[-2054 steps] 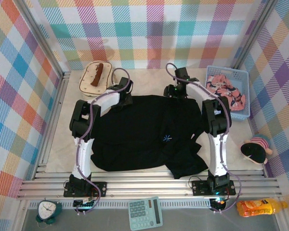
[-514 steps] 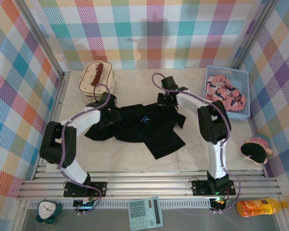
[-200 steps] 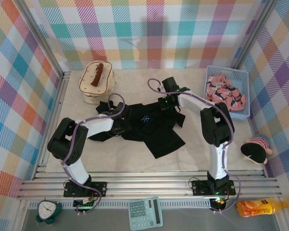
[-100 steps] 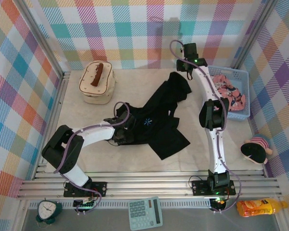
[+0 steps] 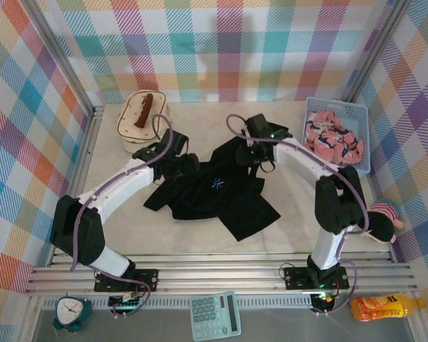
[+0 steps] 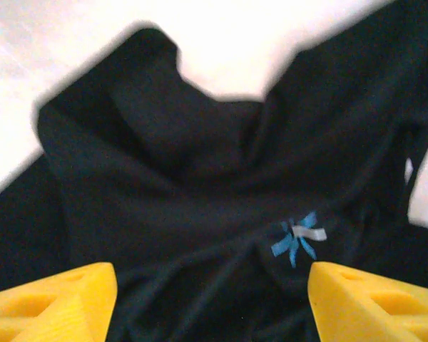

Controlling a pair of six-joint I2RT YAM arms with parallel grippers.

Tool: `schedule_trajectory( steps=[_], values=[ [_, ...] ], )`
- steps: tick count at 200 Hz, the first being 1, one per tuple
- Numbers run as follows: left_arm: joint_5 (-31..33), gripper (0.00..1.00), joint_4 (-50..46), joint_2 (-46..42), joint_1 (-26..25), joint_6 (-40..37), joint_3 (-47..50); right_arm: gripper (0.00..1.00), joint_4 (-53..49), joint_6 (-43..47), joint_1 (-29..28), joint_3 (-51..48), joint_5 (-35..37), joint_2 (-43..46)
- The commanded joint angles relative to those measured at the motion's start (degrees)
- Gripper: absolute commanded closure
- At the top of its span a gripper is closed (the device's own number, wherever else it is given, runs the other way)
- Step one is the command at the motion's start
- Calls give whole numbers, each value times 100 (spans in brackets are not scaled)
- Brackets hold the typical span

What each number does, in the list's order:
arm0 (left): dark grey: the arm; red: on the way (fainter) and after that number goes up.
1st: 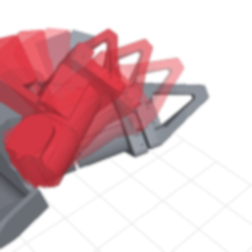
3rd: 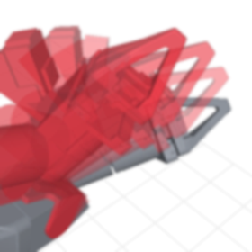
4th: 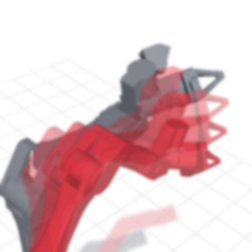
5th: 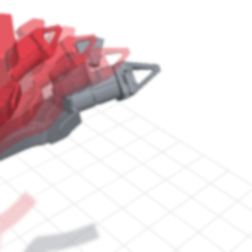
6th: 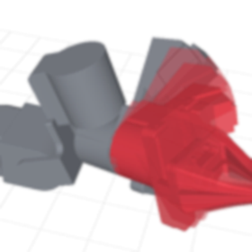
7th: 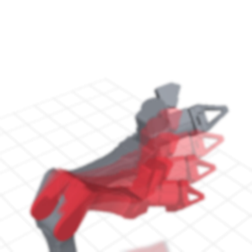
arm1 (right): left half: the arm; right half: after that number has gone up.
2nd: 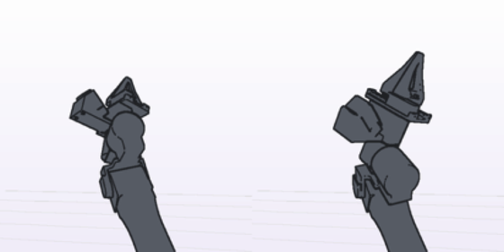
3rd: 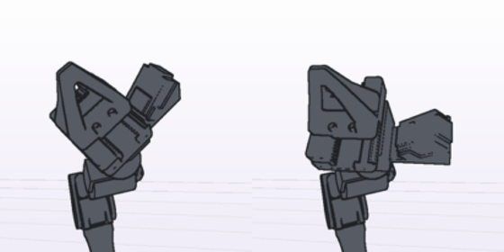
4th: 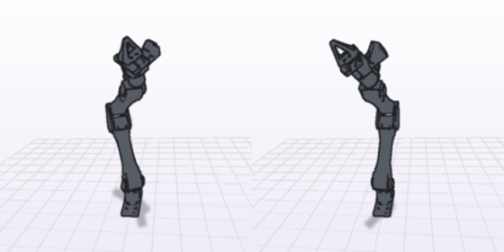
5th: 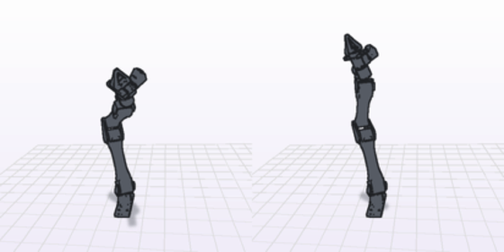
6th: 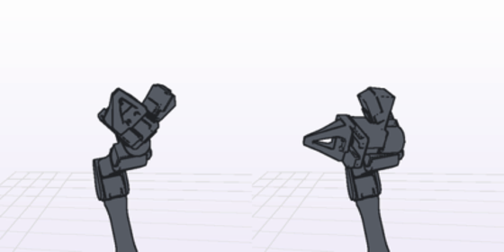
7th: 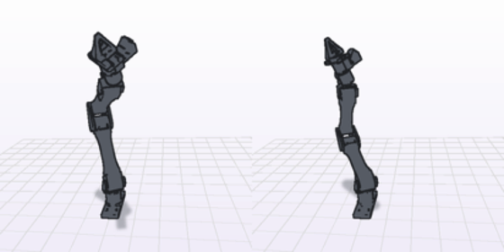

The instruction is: Fold and stack the mixed laundry pile

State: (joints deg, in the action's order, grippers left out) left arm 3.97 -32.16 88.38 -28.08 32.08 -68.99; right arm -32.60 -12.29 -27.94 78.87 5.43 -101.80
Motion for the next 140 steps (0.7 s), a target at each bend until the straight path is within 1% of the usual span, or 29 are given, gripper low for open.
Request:
schedule_trajectory(
  steps=[1, 19, 28, 38, 57, 74, 79, 88, 98, 108, 114, 124, 140],
  values=[
    [188, 29, 222, 587, 146, -248, -180, 50, 340, -989, -50, -802, -399, 81],
    [-92, 29, 354, 1029, 152, -151, -291, 51, 605, -1433, -57, -1264, -707, 39],
    [-261, 29, 483, 1162, 140, -73, -229, 51, 691, -1608, -53, -1416, -704, -13],
    [-353, 29, 616, 1257, 137, -46, -144, 51, 730, -1742, -54, -1549, -610, -80],
    [-240, 30, 662, 1402, 128, -89, -16, 51, 517, -1917, -42, -1629, -238, -181],
    [-183, 35, 703, 1534, 133, -162, 35, 55, 169, -1982, 43, -1644, 193, -219],
    [-169, 37, 703, 1585, 130, -194, 20, 56, 101, -1979, 92, -1674, 268, -210],
    [-157, 48, 685, 1682, 132, -247, -19, 58, 24, -1974, 195, -1750, 398, -156],
    [-175, 68, 650, 1784, 130, -300, -101, 60, -28, -1963, 335, -1865, 527, -56],
    [-237, 85, 592, 1848, 129, -371, -215, 61, -58, -1920, 496, -1979, 609, 56],
    [-229, 99, 559, 1854, 130, -393, -285, 62, -66, -1900, 601, -2047, 660, 145],
    [-171, 100, 499, 1814, 135, -456, -406, 63, -71, -1835, 791, -2139, 692, 265],
    [108, 100, 262, 1719, 145, -661, -758, 64, -121, -1732, 1028, -2208, 798, 445]
  ],
)
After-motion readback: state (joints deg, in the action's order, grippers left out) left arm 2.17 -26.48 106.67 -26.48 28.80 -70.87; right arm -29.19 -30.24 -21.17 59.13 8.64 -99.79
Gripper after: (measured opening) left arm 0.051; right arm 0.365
